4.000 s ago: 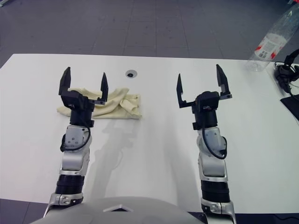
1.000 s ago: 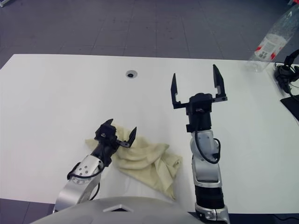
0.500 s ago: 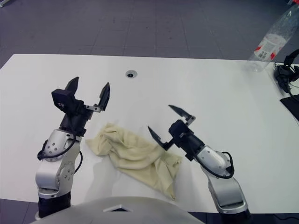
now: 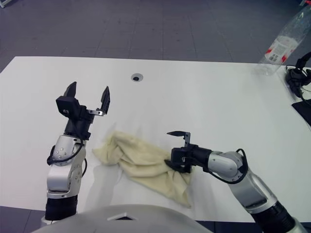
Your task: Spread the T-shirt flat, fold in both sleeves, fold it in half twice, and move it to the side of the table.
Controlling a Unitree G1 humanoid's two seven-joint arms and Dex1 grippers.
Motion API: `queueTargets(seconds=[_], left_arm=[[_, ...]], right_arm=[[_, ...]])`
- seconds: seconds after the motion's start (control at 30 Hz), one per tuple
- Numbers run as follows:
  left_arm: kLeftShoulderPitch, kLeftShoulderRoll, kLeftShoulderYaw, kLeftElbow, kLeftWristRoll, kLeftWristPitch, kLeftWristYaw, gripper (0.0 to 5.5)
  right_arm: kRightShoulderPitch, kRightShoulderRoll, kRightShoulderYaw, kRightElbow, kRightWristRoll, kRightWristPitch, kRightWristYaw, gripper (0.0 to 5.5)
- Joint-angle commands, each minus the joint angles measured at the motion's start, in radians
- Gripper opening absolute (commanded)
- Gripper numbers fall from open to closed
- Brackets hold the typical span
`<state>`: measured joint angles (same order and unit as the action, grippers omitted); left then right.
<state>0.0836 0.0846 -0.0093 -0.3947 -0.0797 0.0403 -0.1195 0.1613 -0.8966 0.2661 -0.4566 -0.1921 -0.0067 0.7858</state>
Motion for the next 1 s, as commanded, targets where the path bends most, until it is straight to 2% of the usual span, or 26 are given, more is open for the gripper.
queueTargets(seconds=[0.03,0.27,0.37,0.53,0.8,1.0], left_arm=[[-0.009,-0.012,-0.012,0.024,0.017,-0.024,0.010,5.40],[0.000,-0.021,-0.036,0.058,0.037,-0.054,0.011,5.40],[0.004,-0.018,-0.047,0.071,0.043,-0.060,0.002,5.40],[0.013,0.011,-0.100,0.104,0.038,-0.033,-0.072,5.40],[-0.023,0.071,-0.141,0.145,0.027,0.009,-0.187,5.40],[-0.070,0.155,-0.194,0.203,0.001,0.035,-0.362,5.40]], right_arm=[[-0.017,-0.111,0.006,0.192,-0.119,-0.047,0.043,5.39],[-0.209,-0.143,-0.024,0.425,-0.204,-0.421,-0.088,5.39],[-0.246,-0.133,-0.029,0.473,-0.191,-0.503,-0.094,5.39],[-0.205,-0.117,-0.043,0.379,-0.019,-0.517,-0.021,5.39],[-0.226,-0.104,-0.095,0.313,0.073,-0.548,0.002,5.39],[-0.251,-0.086,-0.162,0.289,0.187,-0.437,0.014,5.39]])
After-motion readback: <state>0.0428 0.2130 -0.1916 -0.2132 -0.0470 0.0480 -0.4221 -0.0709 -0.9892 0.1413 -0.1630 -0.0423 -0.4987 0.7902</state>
